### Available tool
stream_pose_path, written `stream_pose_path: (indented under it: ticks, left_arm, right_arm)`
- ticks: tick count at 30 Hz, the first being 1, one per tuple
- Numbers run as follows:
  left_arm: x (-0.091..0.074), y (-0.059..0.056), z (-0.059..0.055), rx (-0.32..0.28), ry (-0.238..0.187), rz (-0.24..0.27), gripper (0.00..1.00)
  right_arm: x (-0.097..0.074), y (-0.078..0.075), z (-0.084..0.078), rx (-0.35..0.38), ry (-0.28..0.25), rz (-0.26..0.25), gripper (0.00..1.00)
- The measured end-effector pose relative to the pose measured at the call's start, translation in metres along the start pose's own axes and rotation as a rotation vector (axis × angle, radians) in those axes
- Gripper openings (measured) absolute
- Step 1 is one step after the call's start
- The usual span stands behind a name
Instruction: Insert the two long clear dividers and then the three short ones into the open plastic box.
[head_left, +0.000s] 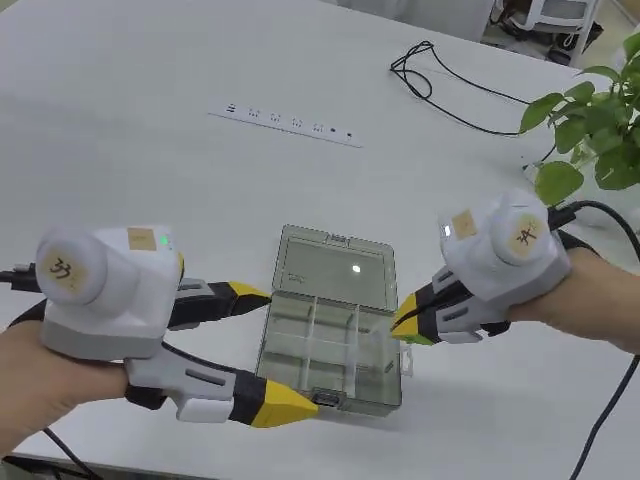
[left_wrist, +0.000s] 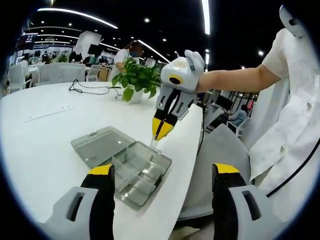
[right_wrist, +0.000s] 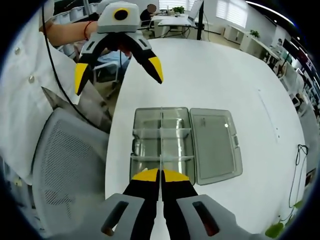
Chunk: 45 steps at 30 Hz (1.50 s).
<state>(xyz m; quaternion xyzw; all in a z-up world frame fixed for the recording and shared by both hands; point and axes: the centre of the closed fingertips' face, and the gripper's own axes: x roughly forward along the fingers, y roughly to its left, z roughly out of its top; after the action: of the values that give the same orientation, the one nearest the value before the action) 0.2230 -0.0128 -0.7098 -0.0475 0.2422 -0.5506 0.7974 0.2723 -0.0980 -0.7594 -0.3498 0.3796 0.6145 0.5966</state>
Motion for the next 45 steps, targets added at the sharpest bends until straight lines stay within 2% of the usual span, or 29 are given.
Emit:
stream_pose_path:
  ticks: [20, 33, 40, 45]
  left_arm:
    - [-0.001, 0.002, -0.002, -0.011, -0.009, 0.008, 0.82]
    - [-0.002, -0.001, -0.001, -0.01, -0.012, 0.005, 0.82]
    - [-0.001, 0.0, -0.001, -0.013, -0.014, 0.006, 0.82]
    - [-0.001, -0.001, -0.002, -0.016, -0.01, 0.006, 0.82]
  right_arm:
    - [0.014, -0.002, -0.006, -0.001, 0.041, 0.024, 0.02]
    - [0.017, -0.001, -0.008, 0.018, 0.018, 0.038, 0.02]
    - [0.017, 0.0, -0.008, -0.004, 0.003, 0.016, 0.02]
    - [0.023, 0.0, -0.011, -0.01, 0.002, 0.003, 0.02]
